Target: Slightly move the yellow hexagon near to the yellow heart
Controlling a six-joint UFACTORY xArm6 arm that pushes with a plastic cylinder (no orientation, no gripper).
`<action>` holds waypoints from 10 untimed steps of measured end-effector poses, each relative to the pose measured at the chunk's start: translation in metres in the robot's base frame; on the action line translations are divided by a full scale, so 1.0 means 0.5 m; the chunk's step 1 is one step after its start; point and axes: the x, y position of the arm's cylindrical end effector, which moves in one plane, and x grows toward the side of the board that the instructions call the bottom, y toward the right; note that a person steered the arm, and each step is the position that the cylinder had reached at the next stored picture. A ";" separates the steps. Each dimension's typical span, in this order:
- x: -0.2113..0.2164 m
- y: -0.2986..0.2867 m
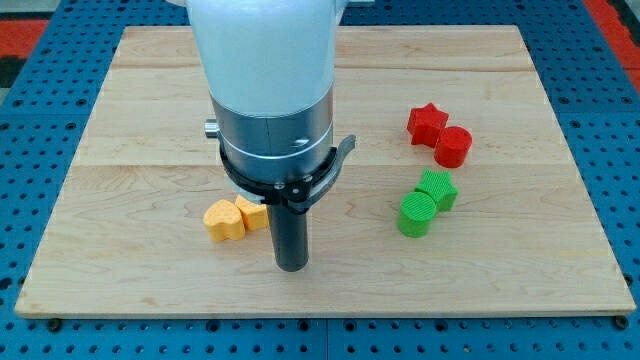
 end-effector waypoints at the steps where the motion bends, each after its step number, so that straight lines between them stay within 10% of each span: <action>1: 0.000 0.000; 8: -0.092 0.103; 10: -0.138 -0.031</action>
